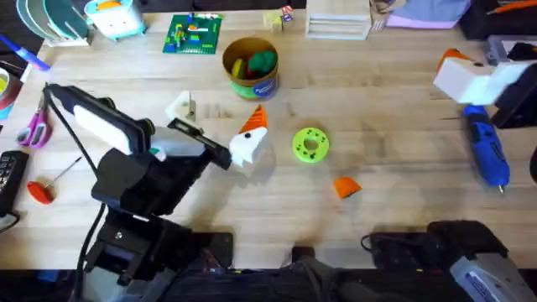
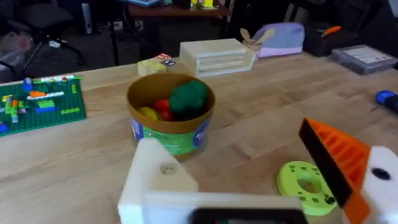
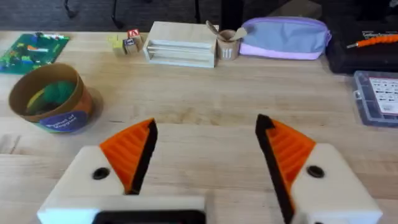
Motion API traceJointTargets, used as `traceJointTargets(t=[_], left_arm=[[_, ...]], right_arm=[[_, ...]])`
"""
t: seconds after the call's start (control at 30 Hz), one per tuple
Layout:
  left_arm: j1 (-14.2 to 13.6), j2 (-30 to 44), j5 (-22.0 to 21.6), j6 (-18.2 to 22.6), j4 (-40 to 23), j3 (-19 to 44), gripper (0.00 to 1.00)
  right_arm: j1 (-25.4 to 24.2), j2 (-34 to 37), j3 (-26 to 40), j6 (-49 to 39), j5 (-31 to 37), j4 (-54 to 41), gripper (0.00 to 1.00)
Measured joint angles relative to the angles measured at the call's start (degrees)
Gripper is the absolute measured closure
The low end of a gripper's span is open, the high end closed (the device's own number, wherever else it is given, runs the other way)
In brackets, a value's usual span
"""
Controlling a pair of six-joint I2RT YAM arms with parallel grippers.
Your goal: Pick up the gripper from the table and insert it into the empty holder that is missing its gripper. Then pick up a screw, insert it into the mounting hole, and use the screwdriver to tighten it. Finally, clean up the table by picking up the vegetable and placing it into the bucket.
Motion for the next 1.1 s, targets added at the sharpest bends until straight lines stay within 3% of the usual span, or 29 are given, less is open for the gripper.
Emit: traceJointTargets(t=[0.3, 0.63, 1.1], left_arm=[[-2.2, -8.3, 0.0, 0.0, -0.2, -4.4, 0.007], [-3.7, -16.8, 0.2, -0.2, -11.1, -4.6, 0.007], [-3.9, -17.2, 0.2, -0.2, -11.2, -4.6, 0.007]], right_arm=[[0.0, 0.0, 0.0, 0.0, 0.0, 0.0, 0.010], [0.0, 0.0, 0.0, 0.0, 0.0, 0.0, 0.010], [0.0, 0.0, 0.0, 0.0, 0.0, 0.0, 0.010]])
